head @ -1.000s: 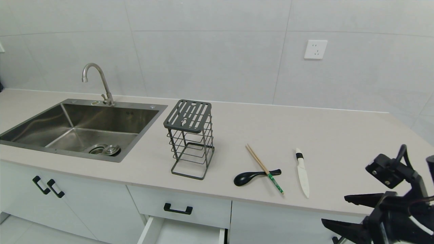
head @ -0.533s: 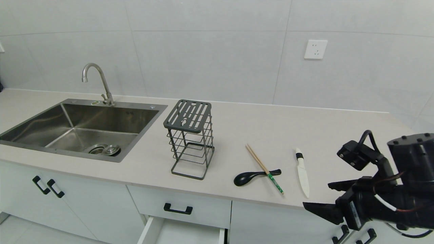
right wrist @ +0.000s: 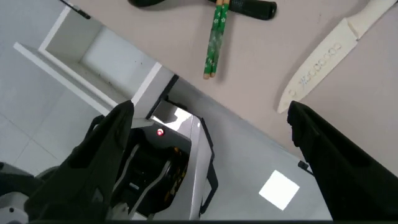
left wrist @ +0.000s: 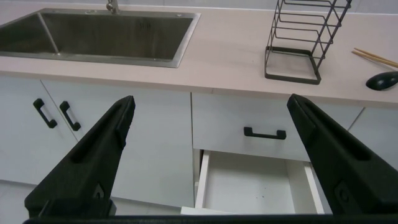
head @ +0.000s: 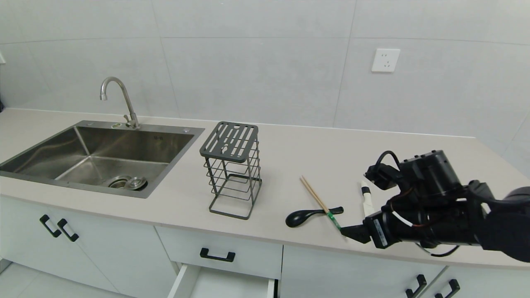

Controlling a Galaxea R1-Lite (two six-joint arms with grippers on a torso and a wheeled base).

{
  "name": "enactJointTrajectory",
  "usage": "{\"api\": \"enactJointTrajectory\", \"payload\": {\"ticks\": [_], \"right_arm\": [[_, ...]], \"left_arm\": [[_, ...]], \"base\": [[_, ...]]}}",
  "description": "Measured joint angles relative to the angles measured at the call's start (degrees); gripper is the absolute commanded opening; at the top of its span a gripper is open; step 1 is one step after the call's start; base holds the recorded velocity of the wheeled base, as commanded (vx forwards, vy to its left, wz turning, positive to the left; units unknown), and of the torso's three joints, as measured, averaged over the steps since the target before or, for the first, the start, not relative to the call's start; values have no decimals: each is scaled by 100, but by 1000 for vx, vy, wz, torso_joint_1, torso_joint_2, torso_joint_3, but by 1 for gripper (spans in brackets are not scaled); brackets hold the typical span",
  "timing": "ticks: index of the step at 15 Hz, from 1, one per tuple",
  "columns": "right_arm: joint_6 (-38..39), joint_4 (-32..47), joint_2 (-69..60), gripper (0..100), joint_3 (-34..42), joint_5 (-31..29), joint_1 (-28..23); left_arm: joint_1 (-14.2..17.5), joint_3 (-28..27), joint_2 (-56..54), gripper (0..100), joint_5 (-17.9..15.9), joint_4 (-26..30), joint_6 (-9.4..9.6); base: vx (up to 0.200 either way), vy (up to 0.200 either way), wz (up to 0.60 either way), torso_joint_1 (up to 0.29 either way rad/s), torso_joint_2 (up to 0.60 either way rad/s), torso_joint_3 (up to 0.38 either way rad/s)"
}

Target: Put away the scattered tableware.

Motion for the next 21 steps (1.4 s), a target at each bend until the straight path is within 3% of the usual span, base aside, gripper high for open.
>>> {"api": "enactJointTrajectory", "payload": {"ticks": [10, 21], "right_arm": [[323, -167, 1493, 100, -967, -273, 184], [512, -141, 2147, 100, -1430, -527, 269]], "left_arm": [[0, 0, 0, 100, -2, 0, -2], [0, 0, 0, 100, -2, 0, 0]], "base": [[0, 0, 0, 0, 0, 0], [0, 0, 0, 0, 0, 0]]}}
